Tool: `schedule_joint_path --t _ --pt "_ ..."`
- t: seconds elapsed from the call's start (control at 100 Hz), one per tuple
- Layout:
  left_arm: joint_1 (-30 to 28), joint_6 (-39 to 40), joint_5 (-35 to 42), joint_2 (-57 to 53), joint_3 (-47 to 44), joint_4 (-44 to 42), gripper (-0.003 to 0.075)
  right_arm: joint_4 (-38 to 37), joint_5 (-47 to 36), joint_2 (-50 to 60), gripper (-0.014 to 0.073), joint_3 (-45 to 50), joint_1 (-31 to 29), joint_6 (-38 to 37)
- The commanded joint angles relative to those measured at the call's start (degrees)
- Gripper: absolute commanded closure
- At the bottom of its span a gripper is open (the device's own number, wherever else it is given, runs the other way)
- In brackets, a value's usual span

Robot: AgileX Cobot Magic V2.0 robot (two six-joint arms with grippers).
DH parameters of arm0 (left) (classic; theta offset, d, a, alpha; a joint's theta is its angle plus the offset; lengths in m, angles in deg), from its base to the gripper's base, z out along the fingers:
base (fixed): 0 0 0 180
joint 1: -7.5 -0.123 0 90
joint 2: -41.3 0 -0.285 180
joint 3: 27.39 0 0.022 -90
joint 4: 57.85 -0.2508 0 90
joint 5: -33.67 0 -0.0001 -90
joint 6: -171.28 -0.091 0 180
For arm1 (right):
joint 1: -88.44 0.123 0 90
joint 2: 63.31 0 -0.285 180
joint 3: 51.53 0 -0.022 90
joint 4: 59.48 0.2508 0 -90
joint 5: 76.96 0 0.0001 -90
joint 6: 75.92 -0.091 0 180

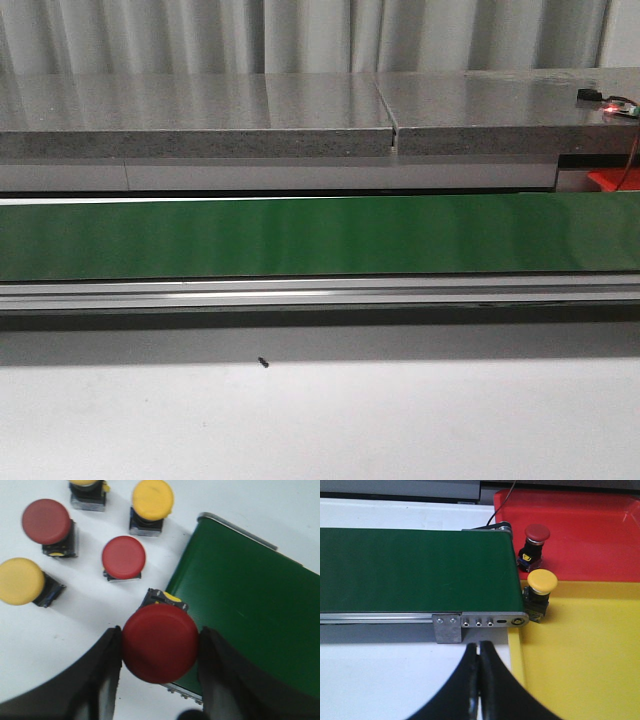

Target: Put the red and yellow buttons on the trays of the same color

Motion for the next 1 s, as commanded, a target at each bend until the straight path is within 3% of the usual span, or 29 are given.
schedule_joint_path --t 0.0,0.21,0.54,0.64,0.83,0.99 --pt "2.1 -0.2 1.8 -2.4 1.3 1.2 0.0565 -0.2 -4.1 -0.4 0.0661 -1.5 0.0 0.5" --pt "5.5 -0.2 3.9 -1.7 0.9 1.3 0.0565 -0.2 -4.1 -0.4 0.0661 -1.5 0.0 0.5" --pt "5.9 -0.5 3.3 0.2 0.9 3.1 0.0550 -0.2 -4.1 -0.4 0.0661 -1.5 0.0 0.5" --pt "5.9 -2.6 3.0 0.2 0.9 4.5 0.0457 -0.2 -4.1 -0.4 0.0661 -1.5 0.0 0.5" --pt "5.9 -4.1 3.1 0.1 1.1 8.3 0.0167 -0.2 -4.1 -0.4 0.0661 -1.5 0.0 0.5" --pt "5.9 -4.1 3.7 -0.8 1.1 9.0 0.0153 -0.2 -4.1 -0.4 0.0661 -1.5 0.0 0.5"
